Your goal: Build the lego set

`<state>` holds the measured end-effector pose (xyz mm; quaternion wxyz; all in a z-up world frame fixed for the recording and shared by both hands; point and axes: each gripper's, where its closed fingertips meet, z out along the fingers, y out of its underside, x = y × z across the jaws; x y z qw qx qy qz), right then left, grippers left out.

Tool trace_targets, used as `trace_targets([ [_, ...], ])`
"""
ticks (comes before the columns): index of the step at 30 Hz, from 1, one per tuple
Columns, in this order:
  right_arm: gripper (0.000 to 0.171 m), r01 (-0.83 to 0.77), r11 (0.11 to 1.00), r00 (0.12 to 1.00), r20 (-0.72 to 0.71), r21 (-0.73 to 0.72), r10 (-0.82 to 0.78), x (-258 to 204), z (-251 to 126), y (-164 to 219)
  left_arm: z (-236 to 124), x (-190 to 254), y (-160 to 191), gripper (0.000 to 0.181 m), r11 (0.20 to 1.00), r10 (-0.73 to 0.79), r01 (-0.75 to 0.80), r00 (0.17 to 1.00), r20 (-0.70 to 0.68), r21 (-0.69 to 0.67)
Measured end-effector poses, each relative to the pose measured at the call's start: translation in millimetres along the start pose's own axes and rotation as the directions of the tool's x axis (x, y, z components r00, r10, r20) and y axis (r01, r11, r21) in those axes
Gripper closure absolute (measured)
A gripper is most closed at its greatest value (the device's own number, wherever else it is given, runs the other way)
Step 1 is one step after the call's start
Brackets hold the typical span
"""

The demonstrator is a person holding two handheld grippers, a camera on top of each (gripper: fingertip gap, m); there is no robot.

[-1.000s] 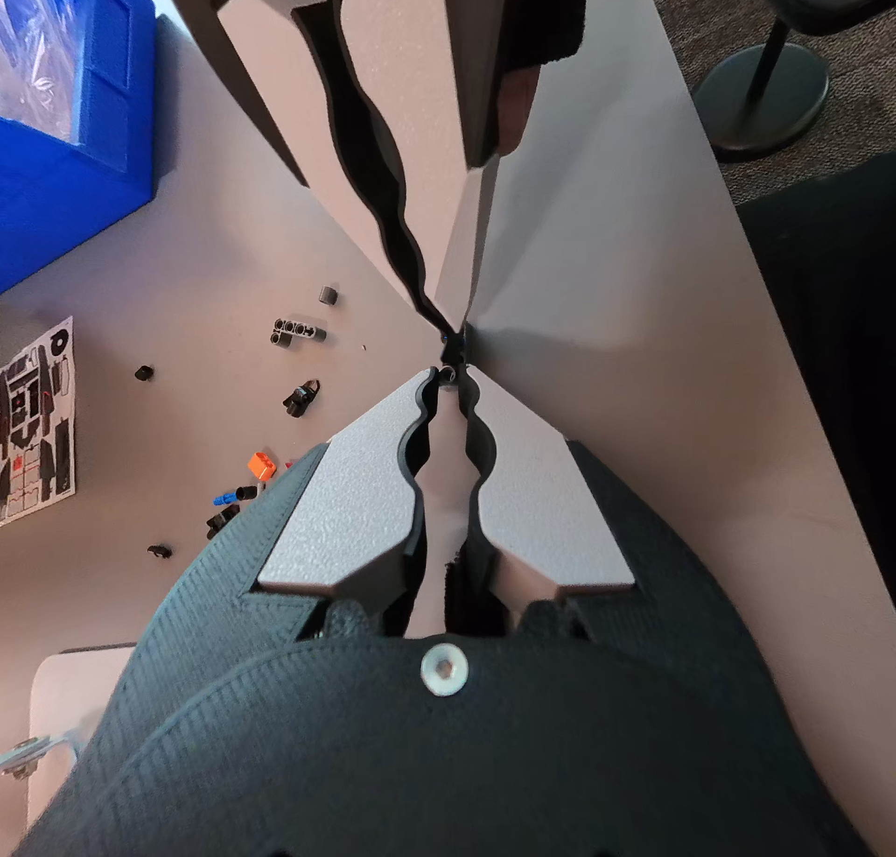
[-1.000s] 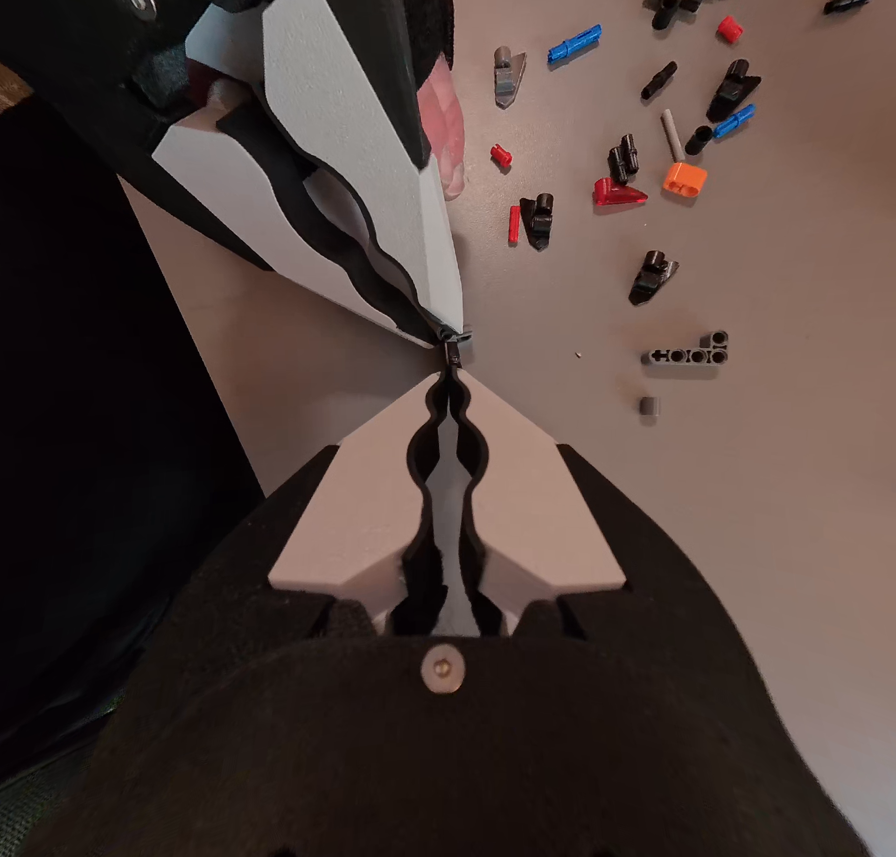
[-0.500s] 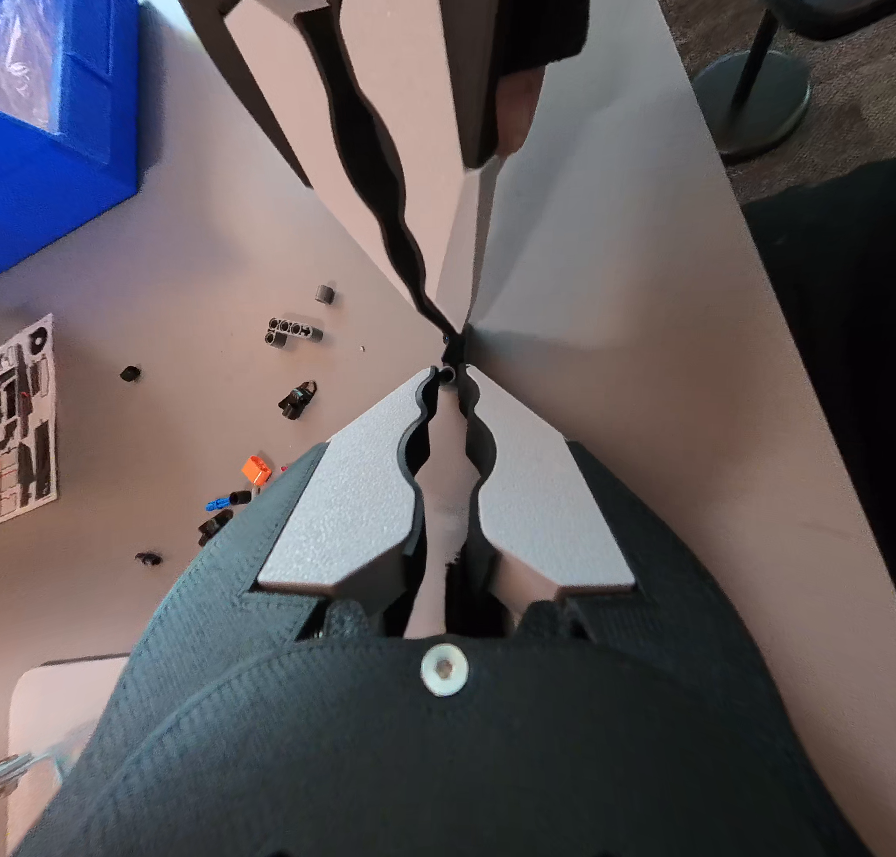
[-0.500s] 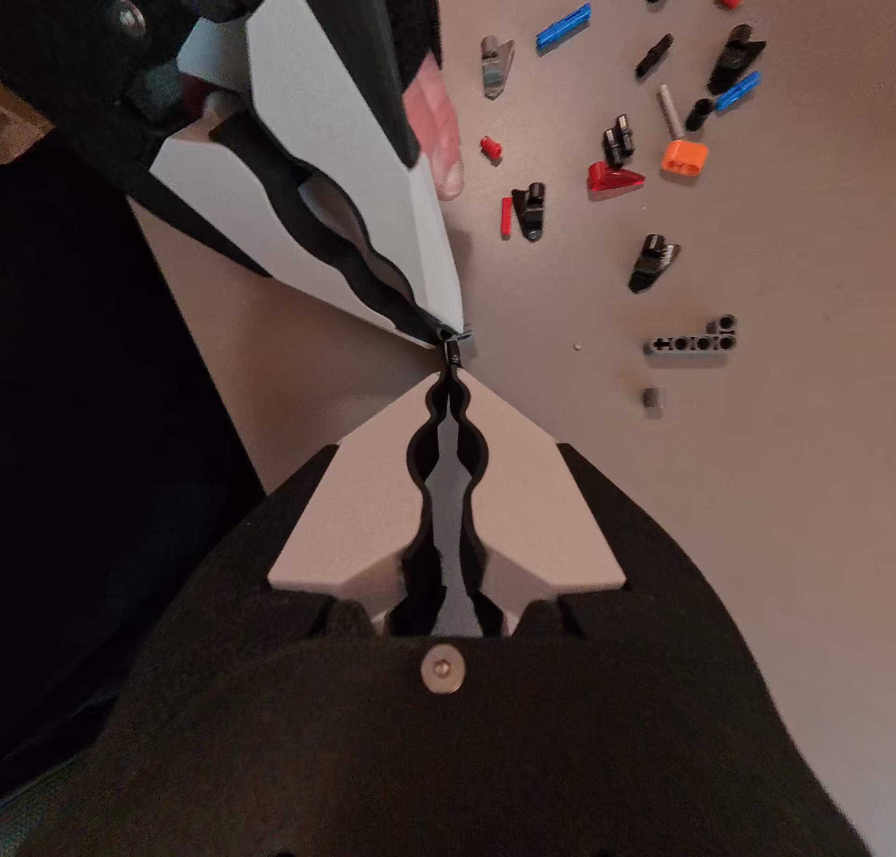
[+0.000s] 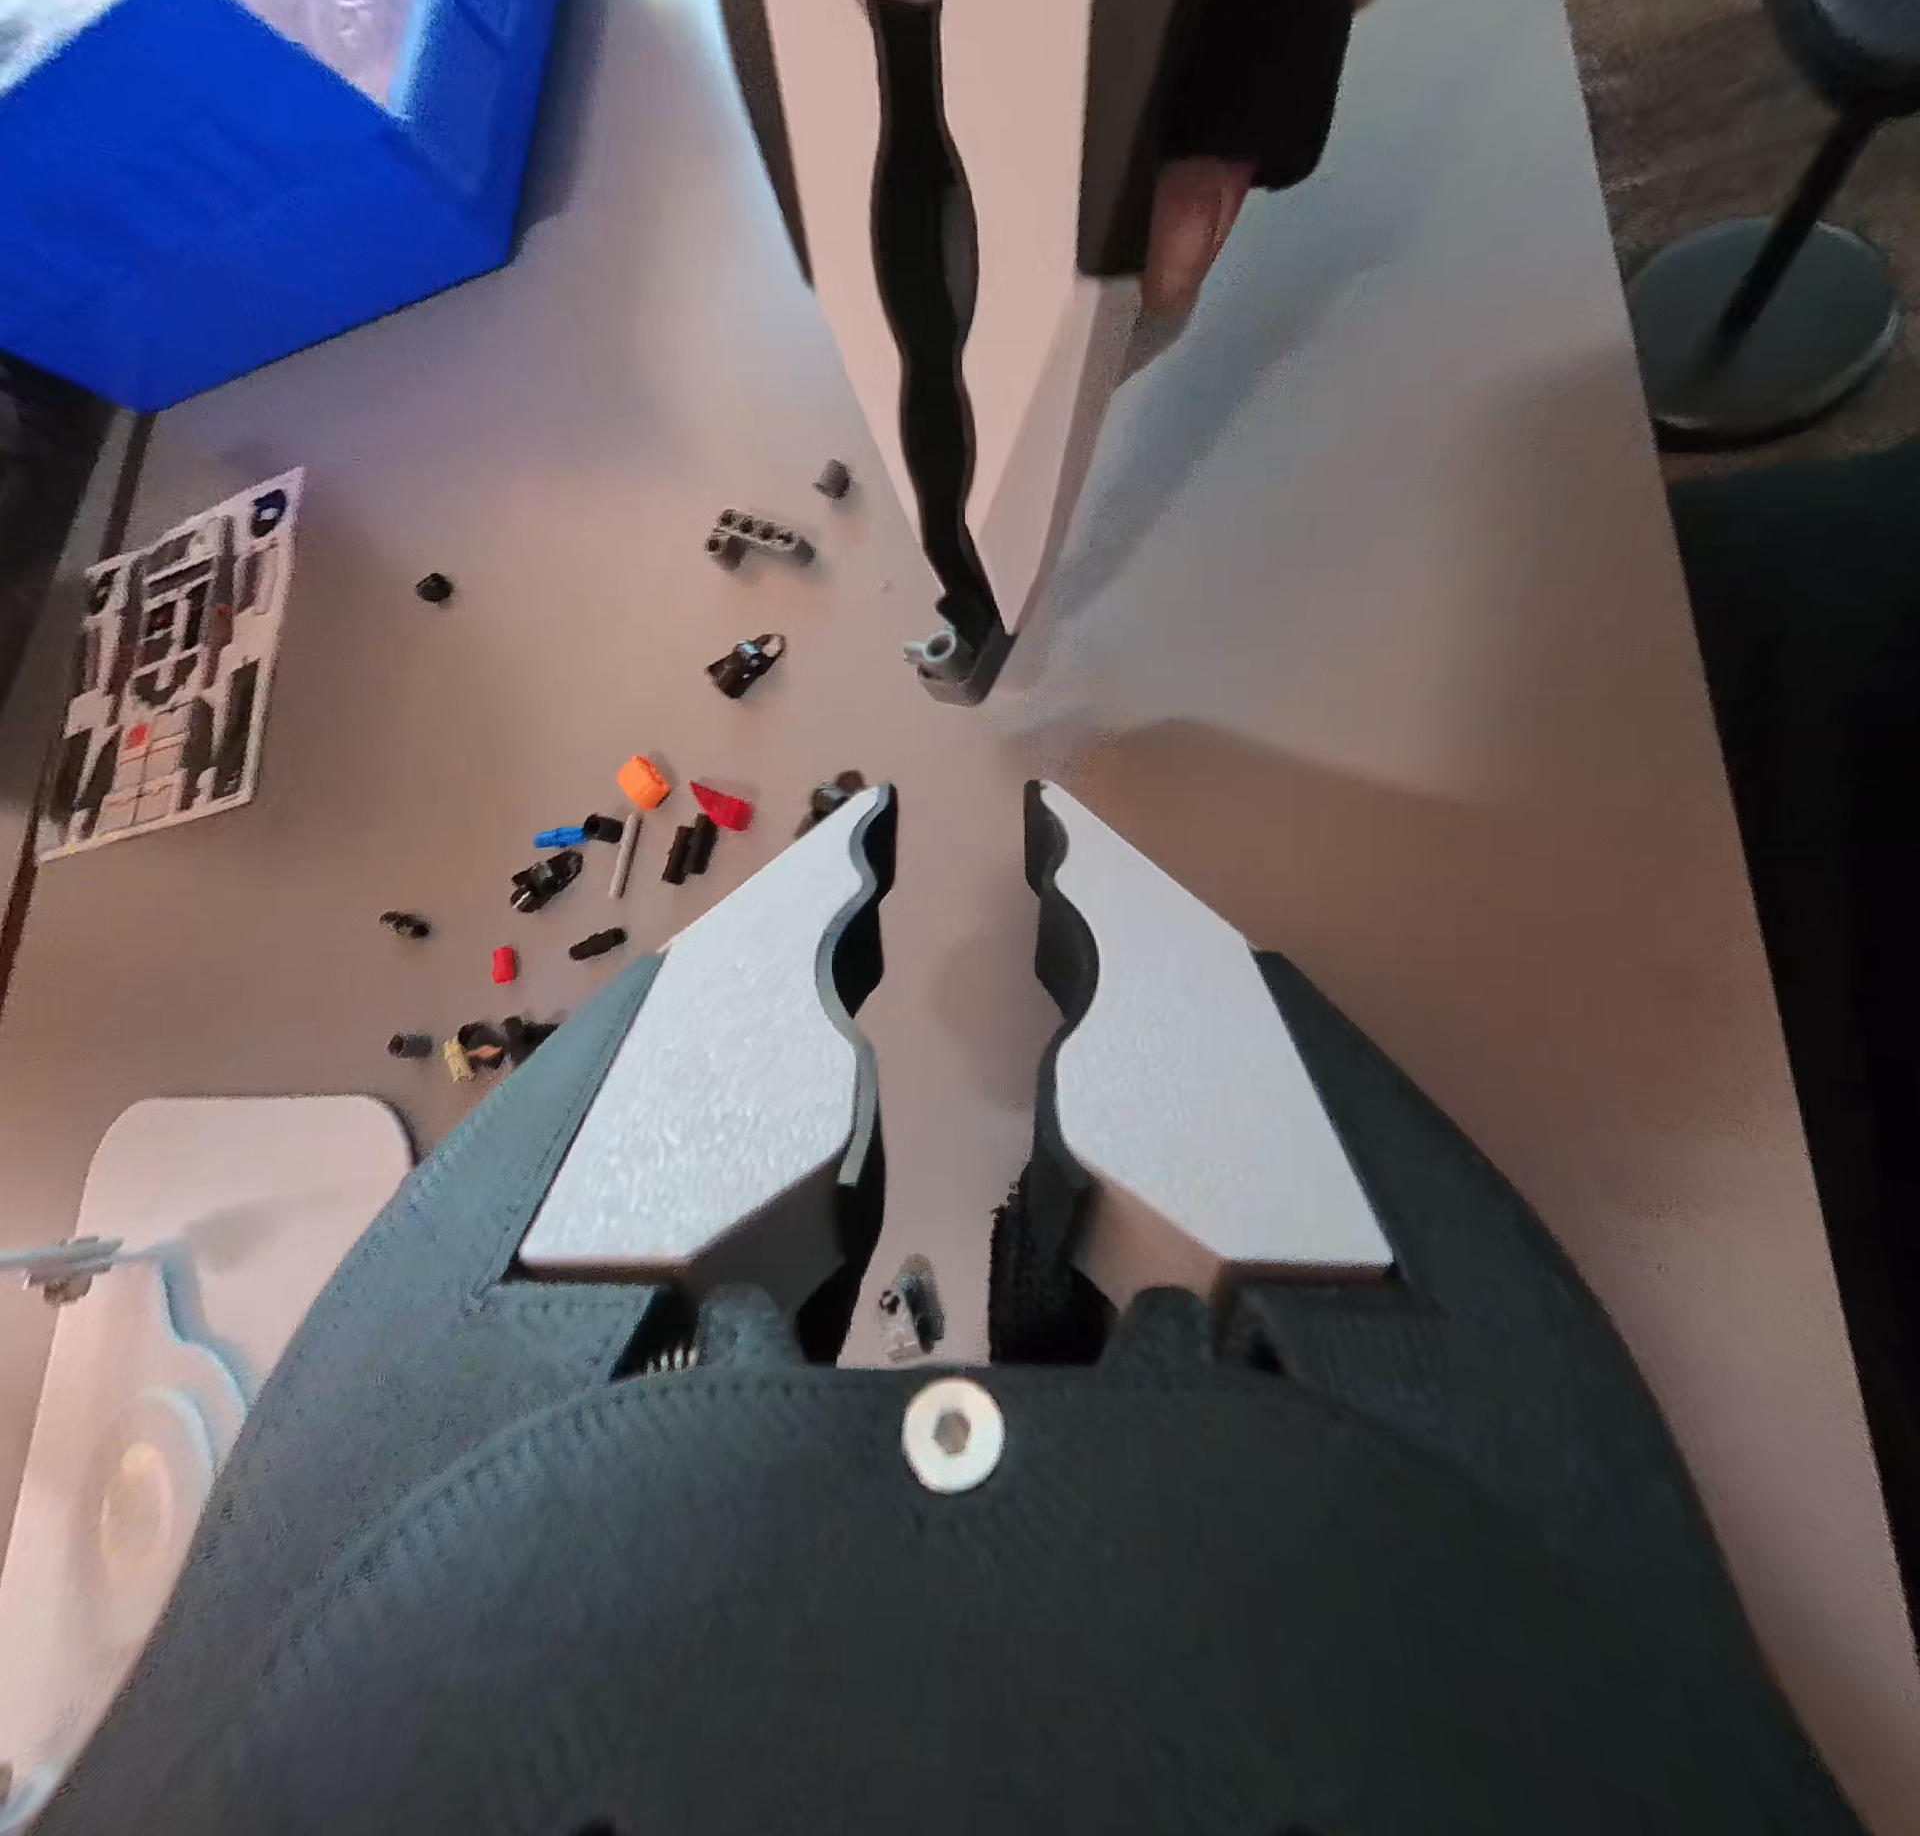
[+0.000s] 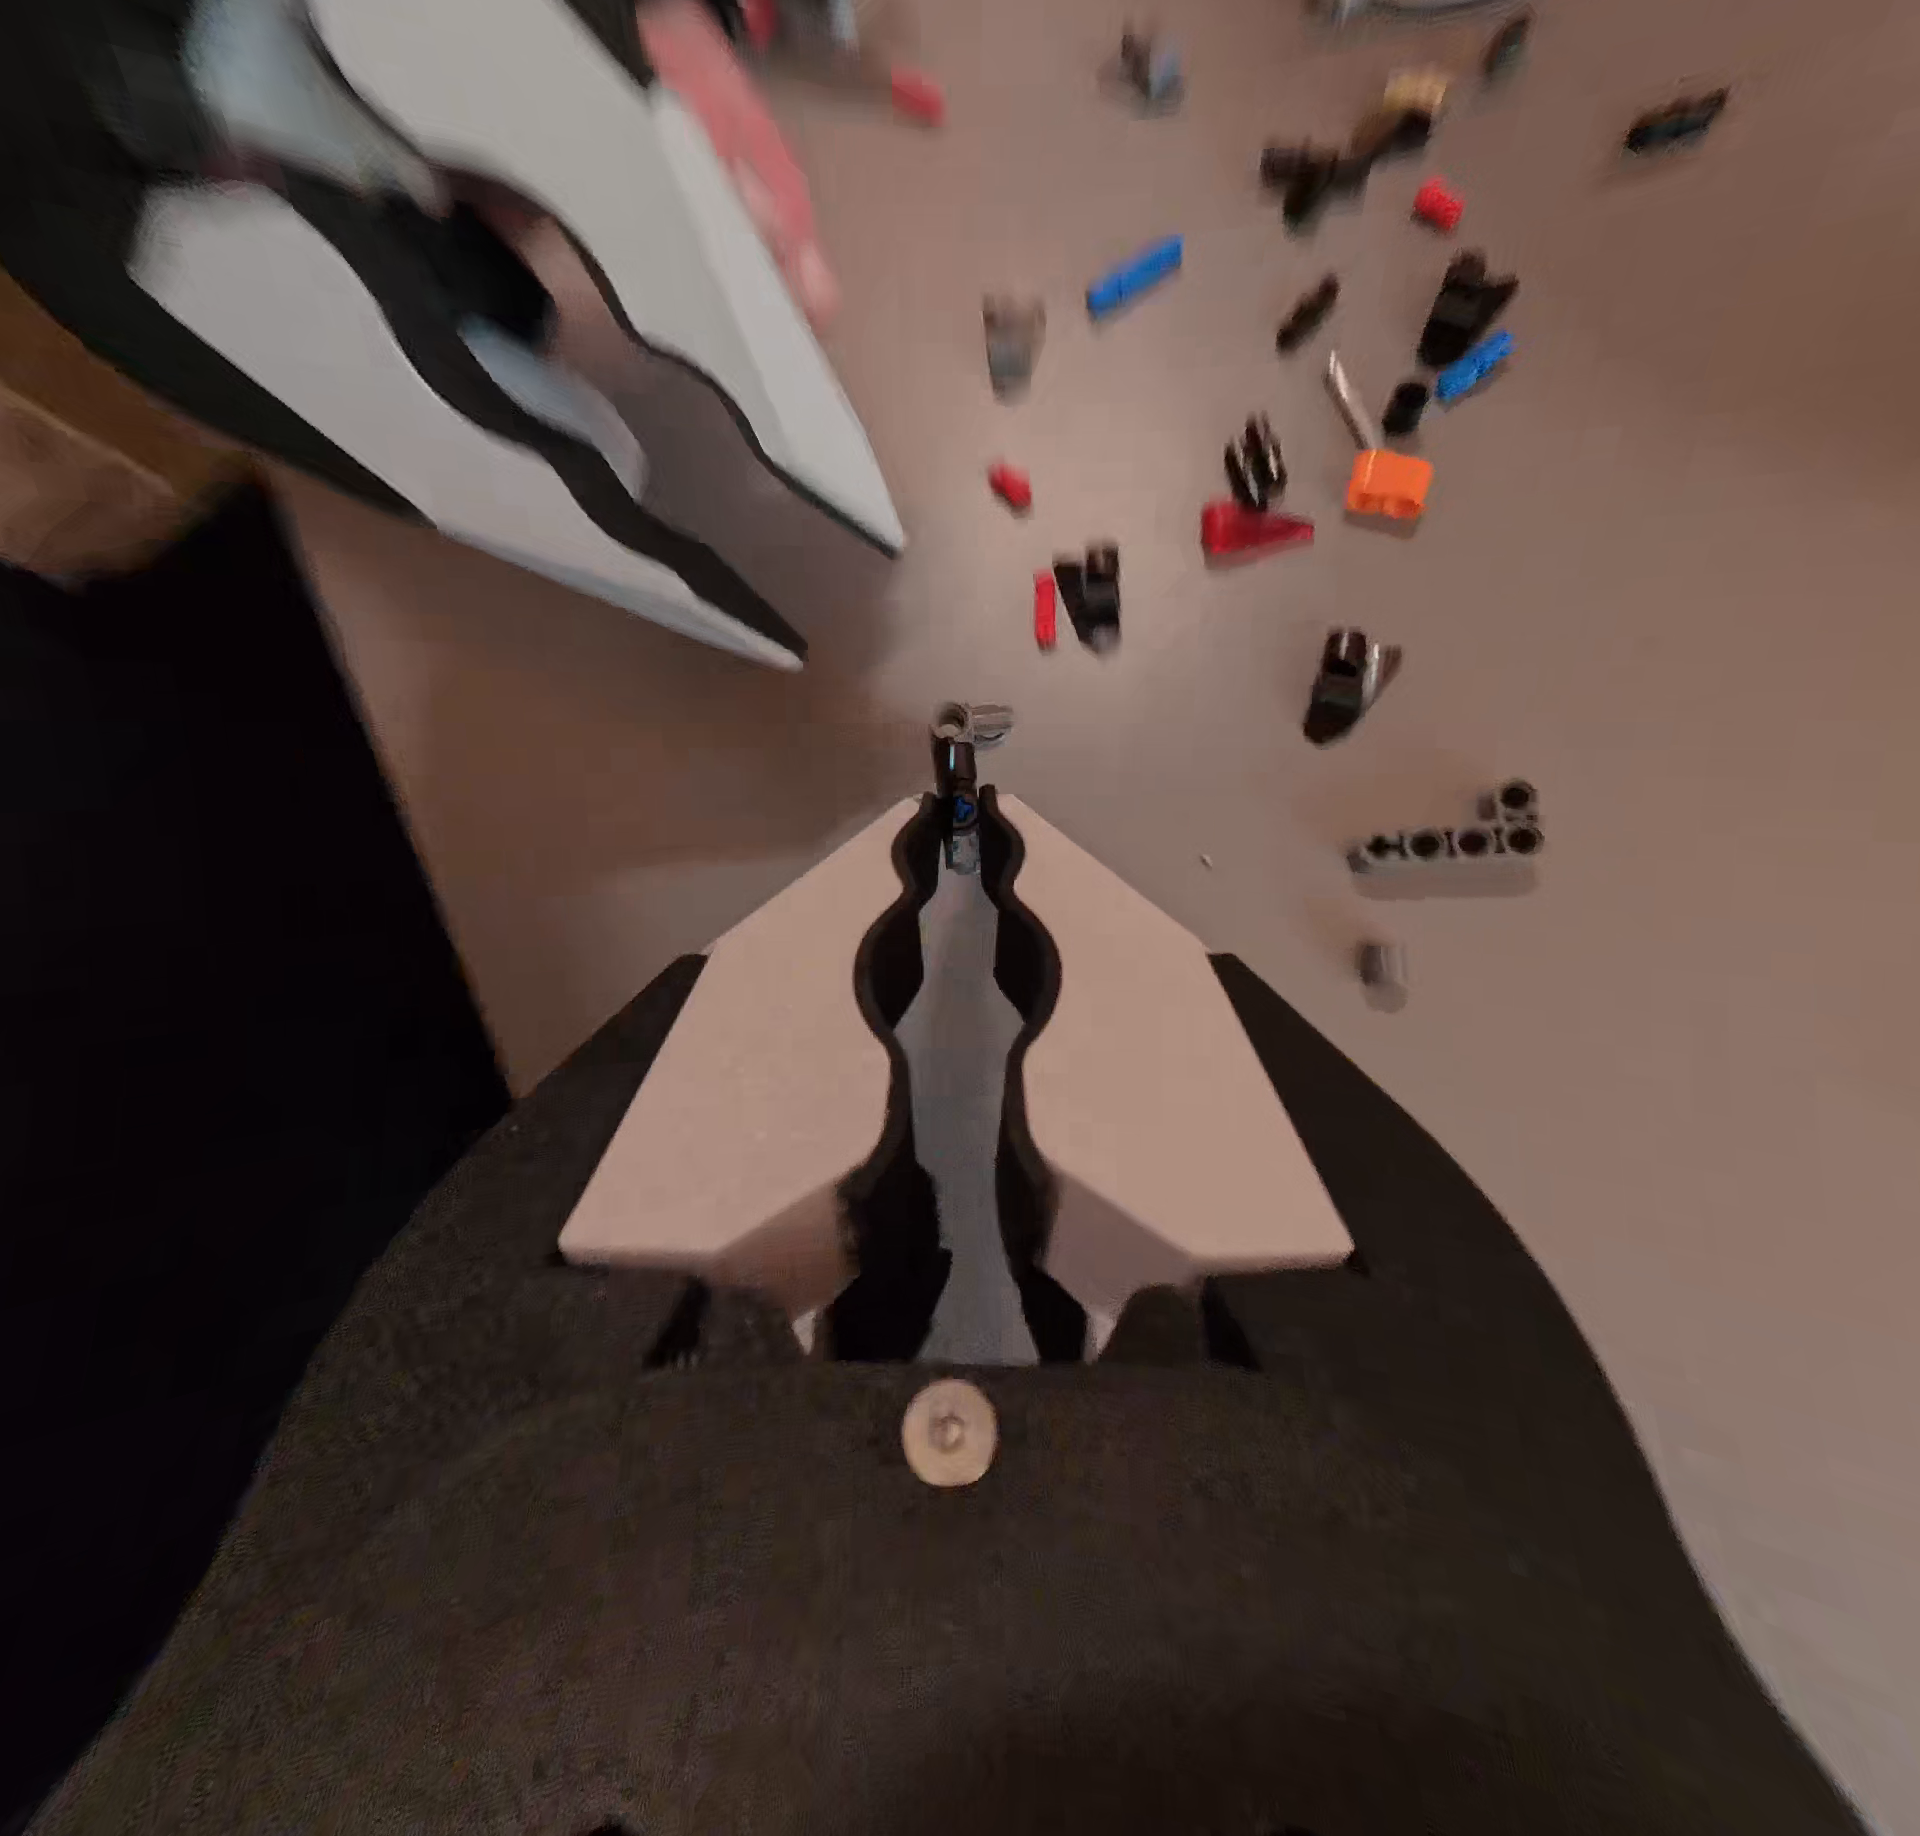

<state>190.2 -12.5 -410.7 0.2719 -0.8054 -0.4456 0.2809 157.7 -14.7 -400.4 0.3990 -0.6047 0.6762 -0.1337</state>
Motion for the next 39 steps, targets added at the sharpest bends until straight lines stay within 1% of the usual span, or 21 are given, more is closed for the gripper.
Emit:
trace_targets([
  [2, 0.167, -0.168, 0.969, 0.973, 0.188, 0.181, 0.133, -10.9, -16.2, -28.3, -8.0, -14.0, -6.8, 0.153, 0.998, -0.033, 0.027, 0.995, 0.09, 0.061],
  [4, 0.168, -0.284, 0.923, 0.918, 0.351, 0.259, 0.185, -20.4, -32.1, -48.4, -22.3, -25.5, -22.2, 0.141, 0.99, -0.019, -0.005, 0.986, 0.165, 0.143],
  [5, 0.168, -0.321, 0.909, 0.889, 0.416, 0.266, 0.192, -25.9, -37.3, -55.2, -30.2, -30.3, -31.4, 0.138, 0.984, 0.004, -0.04, 0.98, 0.201, 0.176],
  [6, 0.168, -0.338, 0.907, 0.867, 0.46, 0.253, 0.195, -31.1, -39.3, -59.1, -37.0, -31.3, -40.3, 0.131, 0.977, 0.052, -0.097, 0.973, 0.223, 0.192],
  [8, 0.167, -0.332, 0.918, 0.849, 0.493, 0.216, 0.191, -37.9, -38.3, -63.1, -47.7, -31.6, -55.7, 0.137, 0.956, 0.159, -0.216, 0.95, 0.269, 0.198],
  [10, 0.167, -0.315, 0.931, 0.829, 0.532, 0.185, 0.175, -46.6, -37.6, -67.0, -49.3, -27.2, -61.7, 0.137, 0.942, 0.24, -0.29, 0.934, 0.266, 0.17],
  [12, 0.167, -0.294, 0.94, 0.824, 0.544, 0.173, 0.157, -49.2, -37.5, -69.4, -48.5, -21.2, -61.6, 0.145, 0.934, 0.283, -0.323, 0.93, 0.234, 0.155],
  [17, 0.168, -0.275, 0.943, 0.792, 0.6, 0.187, 0.112, -54.8, -43.8, -76.7, -55.4, -26.8, -60.3, 0.149, 0.939, 0.266, -0.306, 0.936, 0.232, 0.156],
  [19, 0.168, -0.267, 0.944, 0.776, 0.624, 0.195, 0.091, -59.7, -45.3, -81.5, -58.9, -24.0, -61.2, 0.152, 0.939, 0.262, -0.298, 0.943, 0.205, 0.171],
  [20, 0.168, -0.262, 0.944, 0.77, 0.633, 0.199, 0.081, -61.7, -46.0, -84.1, -61.3, -21.6, -62.1, 0.157, 0.935, 0.272, -0.306, 0.943, 0.193, 0.179],
  [25, 0.167, -0.244, 0.945, 0.745, 0.666, 0.218, 0.039, -68.3, -46.2, -94.7, -74.2, -24.6, -61.3, 0.16, 0.93, 0.289, -0.326, 0.934, 0.21, 0.169],
  [29, 0.167, -0.243, 0.936, 0.723, 0.691, 0.254, 0.0, -73.8, -45.8, -107.8, -87.5, -30.1, -59.4, 0.161, 0.938, 0.272, -0.311, 0.935, 0.228, 0.156],
  [33, 0.167, -0.223, 0.928, 0.743, 0.668, 0.3, -0.037, -76.9, -40.9, -122.2, -100.0, -38.3, -52.9, 0.161, 0.947, 0.255, -0.296, 0.928, 0.273, 0.121],
  [39, 0.162, -0.162, 0.896, 0.815, 0.568, 0.413, -0.115, -77.1, -36.1, -147.8, -117.9, -50.6, -41.8, 0.163, 0.969, 0.18, -0.224, 0.929, 0.324, 0.103],
])
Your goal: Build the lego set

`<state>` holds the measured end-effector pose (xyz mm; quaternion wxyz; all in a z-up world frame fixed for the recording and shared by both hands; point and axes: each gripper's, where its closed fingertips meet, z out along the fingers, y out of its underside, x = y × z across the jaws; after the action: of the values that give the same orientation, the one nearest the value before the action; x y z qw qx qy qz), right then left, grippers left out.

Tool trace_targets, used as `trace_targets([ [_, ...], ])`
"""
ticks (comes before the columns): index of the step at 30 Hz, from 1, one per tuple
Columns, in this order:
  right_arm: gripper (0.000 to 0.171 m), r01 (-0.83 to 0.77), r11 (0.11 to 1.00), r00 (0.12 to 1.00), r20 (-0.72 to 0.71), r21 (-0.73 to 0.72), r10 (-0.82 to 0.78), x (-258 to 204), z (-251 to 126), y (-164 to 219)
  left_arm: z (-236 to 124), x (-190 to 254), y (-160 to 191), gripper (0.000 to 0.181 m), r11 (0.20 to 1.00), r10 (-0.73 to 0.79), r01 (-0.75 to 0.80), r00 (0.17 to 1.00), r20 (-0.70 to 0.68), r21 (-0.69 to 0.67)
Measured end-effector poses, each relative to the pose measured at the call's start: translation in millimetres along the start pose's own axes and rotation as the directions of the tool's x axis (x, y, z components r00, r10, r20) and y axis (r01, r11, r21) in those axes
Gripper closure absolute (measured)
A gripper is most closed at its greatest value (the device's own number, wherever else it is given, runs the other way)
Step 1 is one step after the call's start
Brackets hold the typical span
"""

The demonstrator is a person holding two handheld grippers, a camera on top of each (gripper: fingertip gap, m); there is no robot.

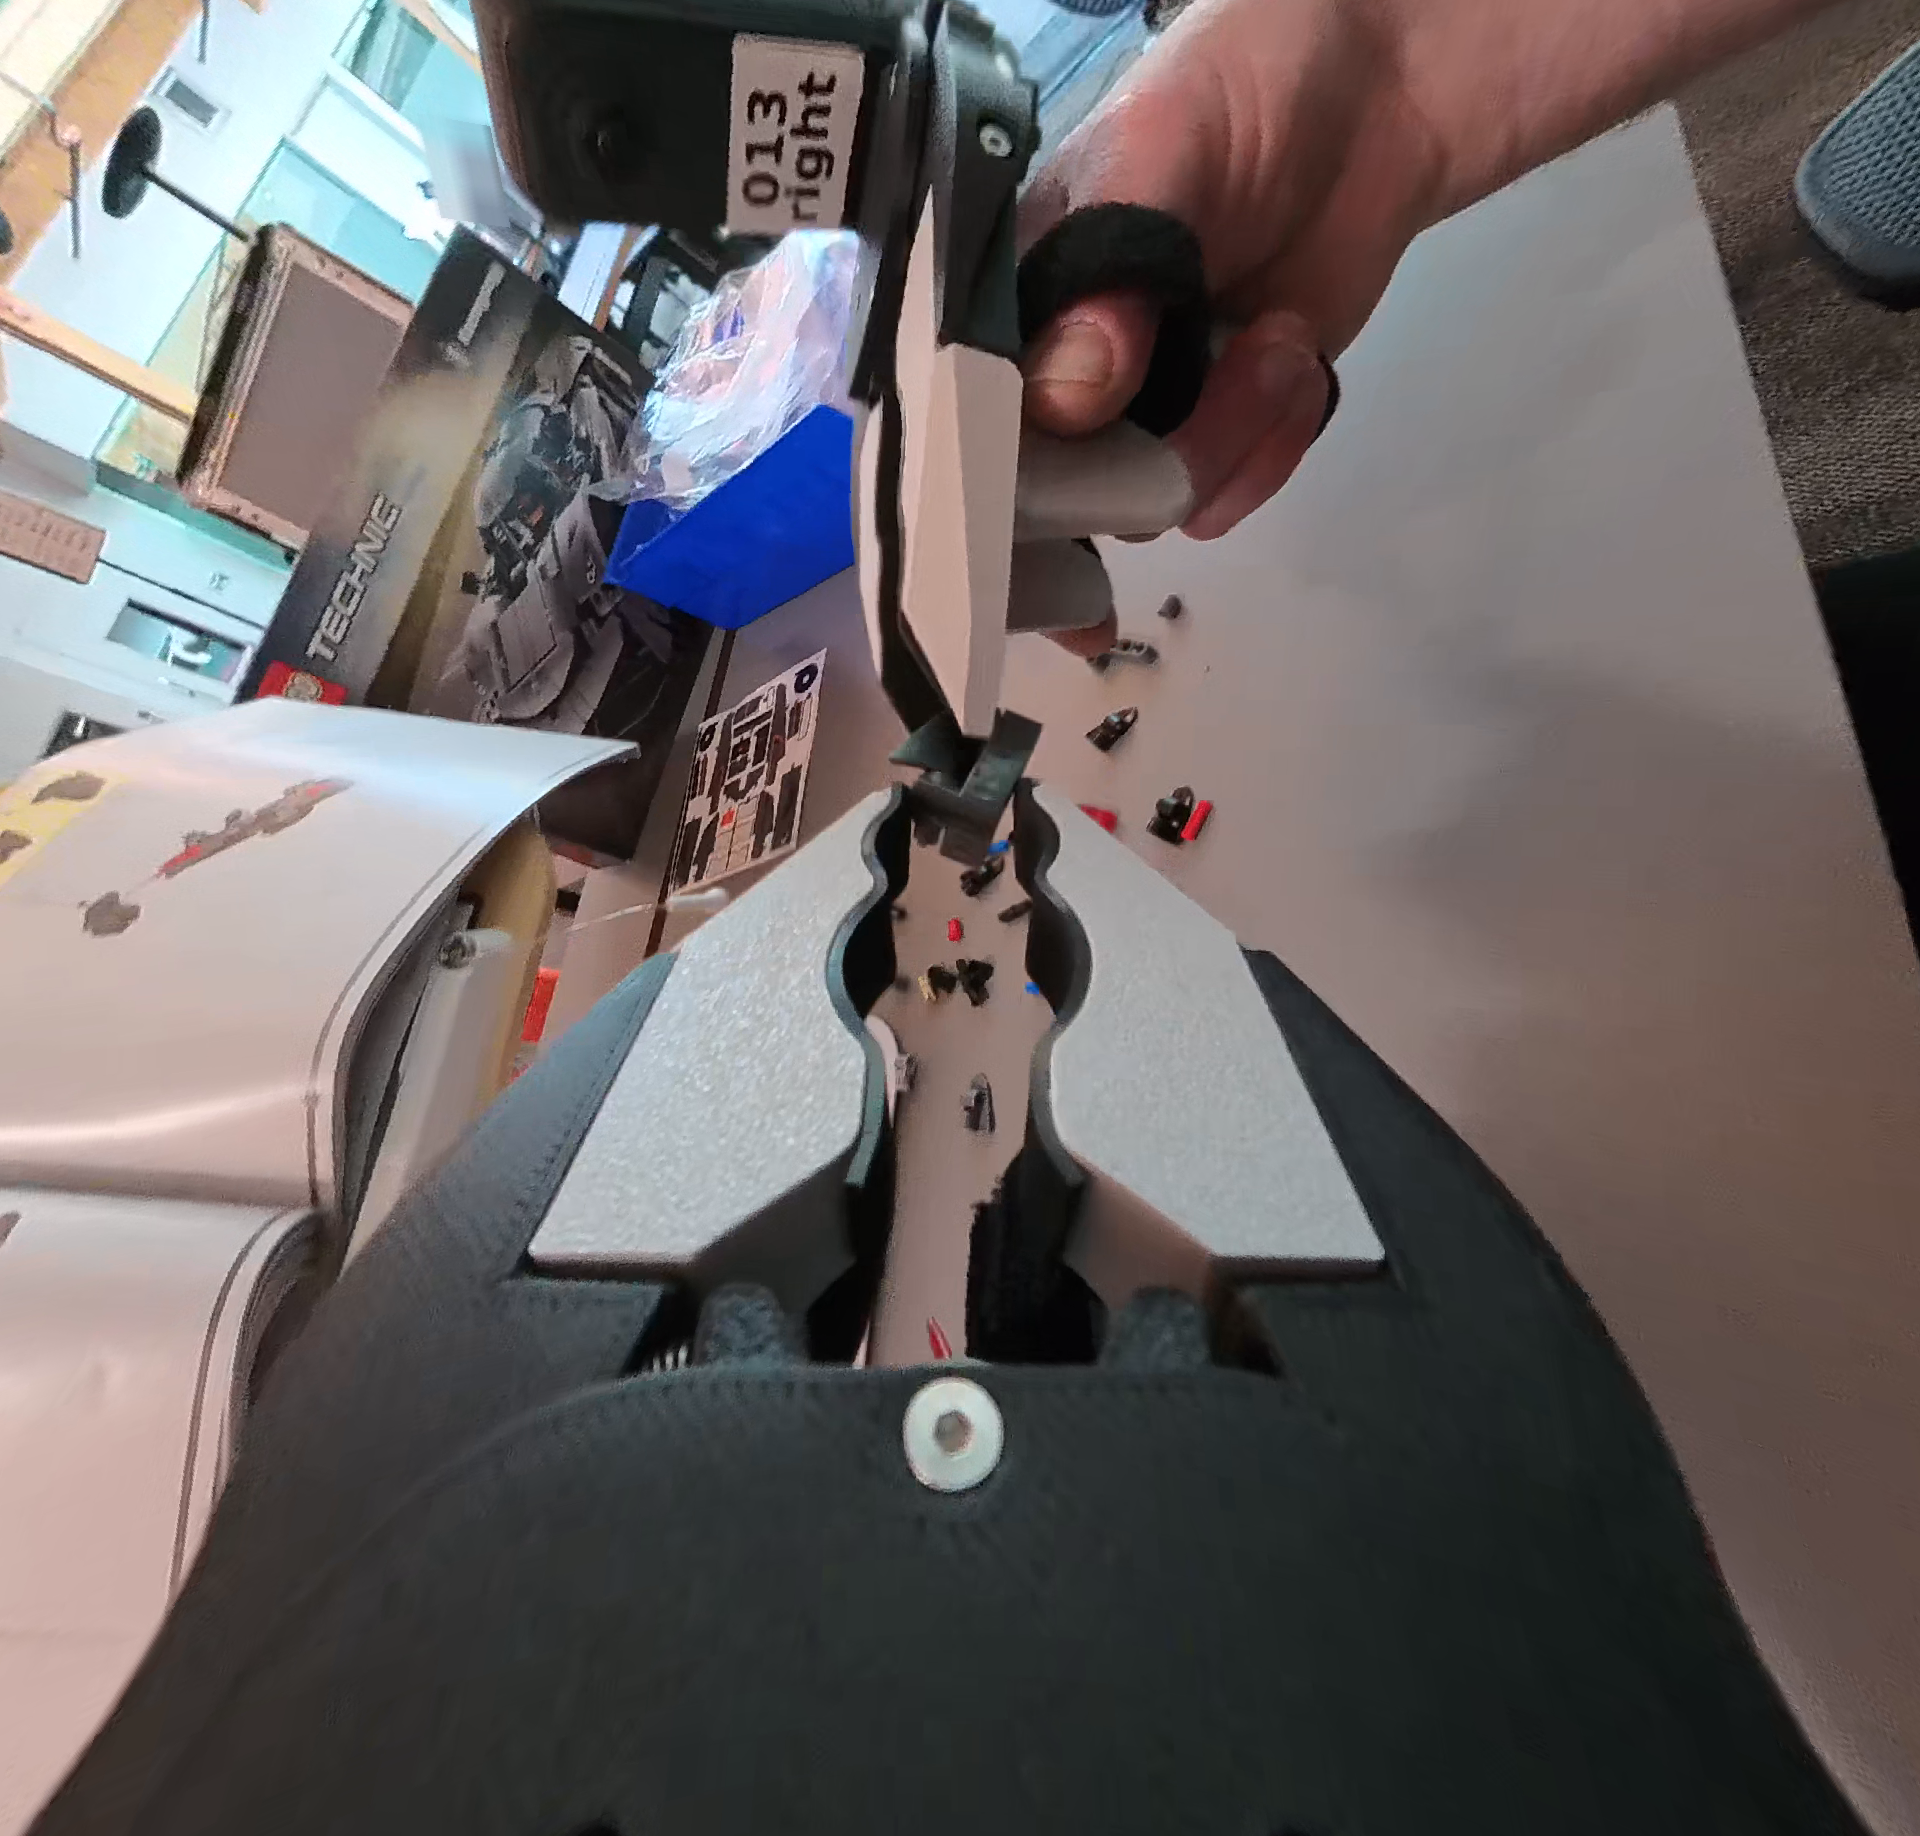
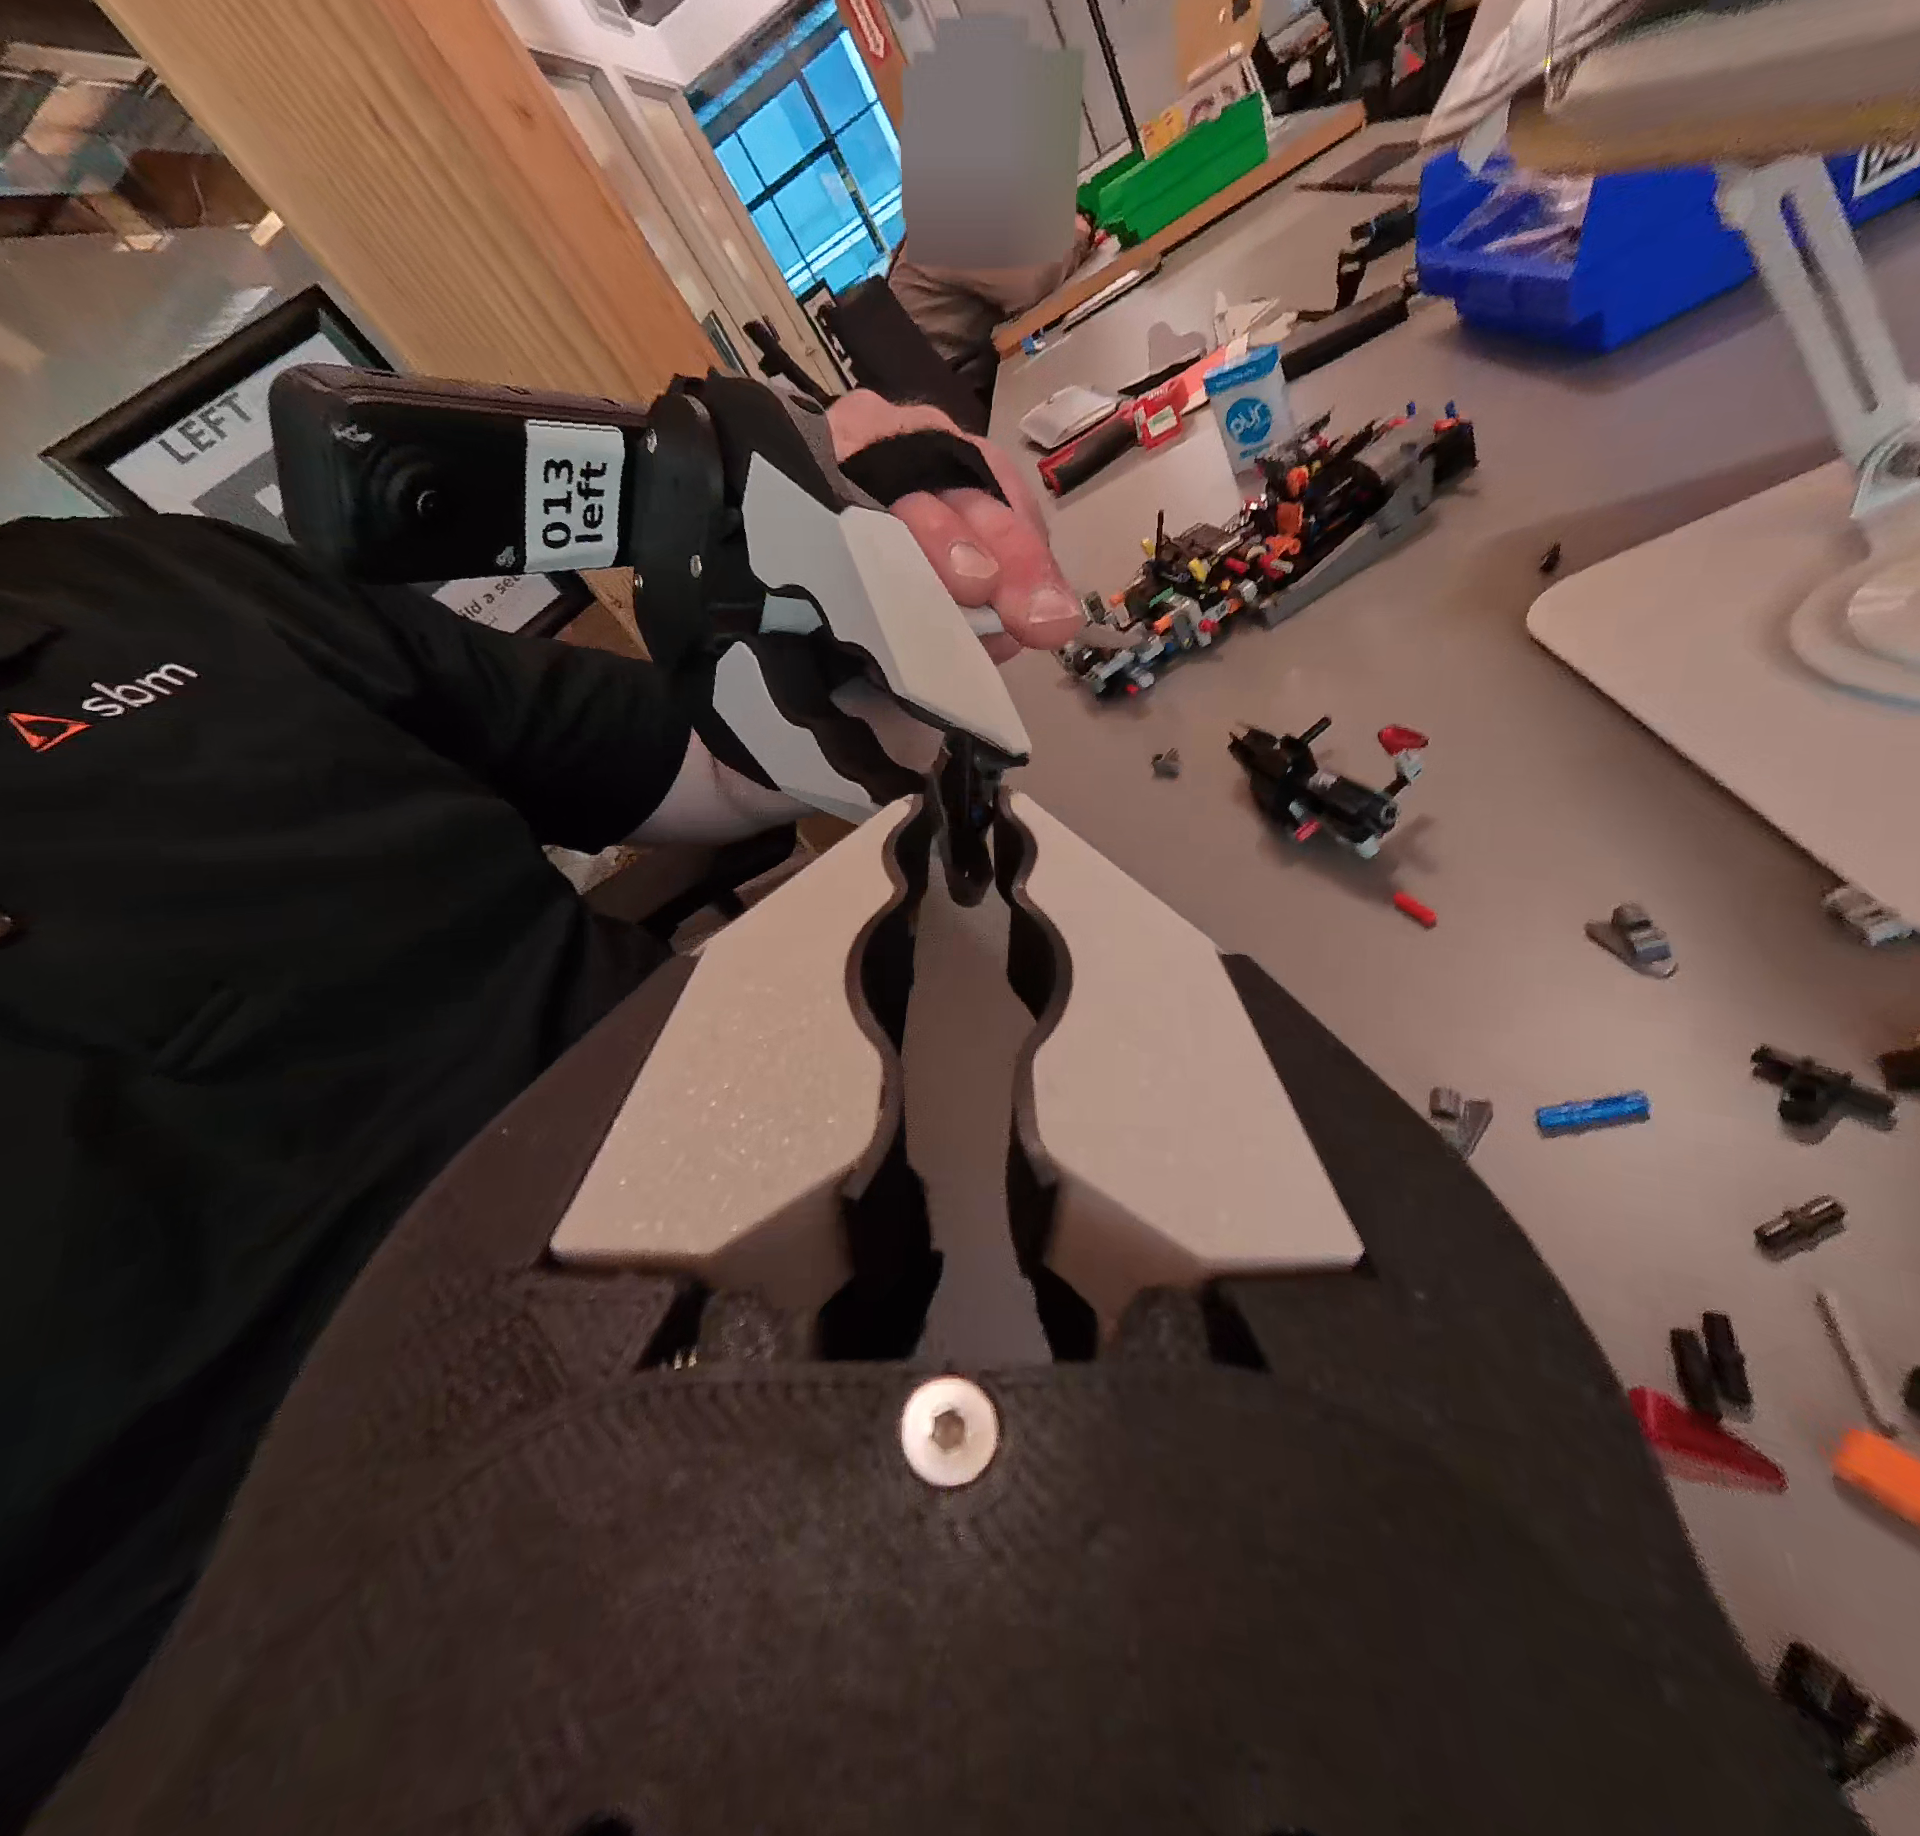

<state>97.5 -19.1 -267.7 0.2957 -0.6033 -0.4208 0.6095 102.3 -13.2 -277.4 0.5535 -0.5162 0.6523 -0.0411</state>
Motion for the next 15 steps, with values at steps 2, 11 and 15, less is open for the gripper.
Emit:
trace_targets([
  [2, 0.166, 0.036, 0.999, 0.999, -0.029, 0.001, -0.036, 2.5, 3.4, -4.1, -4.7, -2.3, 2.6, 0.165, 1.0, -0.027, 0.027, 1.0, 0.006, -0.001],
  [11, 0.143, 0.19, 0.979, 0.973, -0.145, 0.068, -0.179, 9.9, 5.9, -30.1, -11.6, -17.6, 20.5, 0.165, 0.991, -0.123, 0.124, 0.992, 0.026, -0.053],
  [15, 0.142, 0.391, 0.914, 0.866, -0.295, -0.104, -0.404, 15.7, 9.3, -21.7, -11.2, -22.4, 28.4, 0.165, 0.974, -0.208, 0.206, 0.978, -0.014, -0.098],
])
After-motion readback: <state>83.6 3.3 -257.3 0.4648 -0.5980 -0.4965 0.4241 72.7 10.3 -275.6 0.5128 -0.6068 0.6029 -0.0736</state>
